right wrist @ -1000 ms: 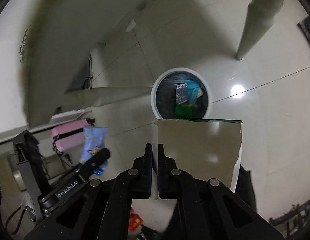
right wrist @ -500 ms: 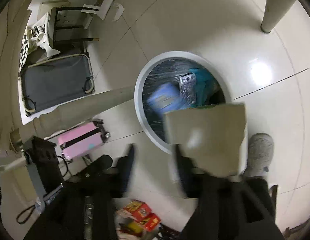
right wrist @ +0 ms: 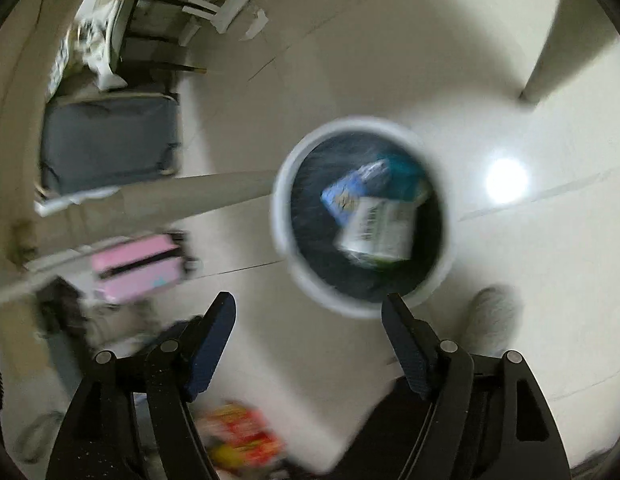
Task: Collect trash
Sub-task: 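Move both tools back over the table toward the remaining items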
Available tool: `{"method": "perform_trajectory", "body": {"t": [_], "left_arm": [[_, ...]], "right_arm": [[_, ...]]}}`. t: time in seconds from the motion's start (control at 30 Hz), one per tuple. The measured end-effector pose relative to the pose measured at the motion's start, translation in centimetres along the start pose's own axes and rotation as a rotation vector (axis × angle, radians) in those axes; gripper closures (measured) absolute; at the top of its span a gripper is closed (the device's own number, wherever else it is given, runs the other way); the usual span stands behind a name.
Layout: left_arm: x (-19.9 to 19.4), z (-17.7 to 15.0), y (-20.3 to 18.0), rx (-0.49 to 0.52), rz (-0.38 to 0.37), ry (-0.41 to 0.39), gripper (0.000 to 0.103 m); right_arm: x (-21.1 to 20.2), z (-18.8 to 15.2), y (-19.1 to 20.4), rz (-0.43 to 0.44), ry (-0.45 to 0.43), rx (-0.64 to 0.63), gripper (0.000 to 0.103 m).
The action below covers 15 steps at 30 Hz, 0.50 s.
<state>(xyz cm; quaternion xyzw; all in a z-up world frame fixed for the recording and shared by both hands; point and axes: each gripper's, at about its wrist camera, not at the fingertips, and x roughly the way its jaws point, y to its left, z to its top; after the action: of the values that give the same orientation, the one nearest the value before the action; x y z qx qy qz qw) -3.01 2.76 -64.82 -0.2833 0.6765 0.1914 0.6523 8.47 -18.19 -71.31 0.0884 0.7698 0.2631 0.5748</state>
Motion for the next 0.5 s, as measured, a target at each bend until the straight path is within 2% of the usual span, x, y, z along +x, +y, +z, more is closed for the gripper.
{"method": "perform_trajectory", "body": {"t": [0.03,0.13,0.23,0.3,0.5], "left_arm": [[-0.2,-0.2,0.1,0.0,0.006,-0.005,0.005],[-0.9,-0.5,-0.3,0.016,0.037,-0.016,0.005],[-1.8,-1.1,-0.7,0.028,0.056,-0.022,0.005],[-2.7,-1.6,-0.9,0.033,0.065,-0.027,0.005],[-7.2,-3.2,-1.4,0.05,0.059,-0.053,0.005]], "right_arm": [[-0.1,-0.2,0.6,-0.086,-0.014,-0.038,0.026],[-0.2,-1.2,2.2,-0.344,-0.056,-0.173,0.004],[-0.7,-2.4,2.6,-0.446,-0.07,-0.217,0.003],[-1.3,-2.9,2.8,-0.479,-0.081,-0.226,0.003],[-5.3,-4.9,5.1,-0.515,-0.125,-0.24,0.002]]}}
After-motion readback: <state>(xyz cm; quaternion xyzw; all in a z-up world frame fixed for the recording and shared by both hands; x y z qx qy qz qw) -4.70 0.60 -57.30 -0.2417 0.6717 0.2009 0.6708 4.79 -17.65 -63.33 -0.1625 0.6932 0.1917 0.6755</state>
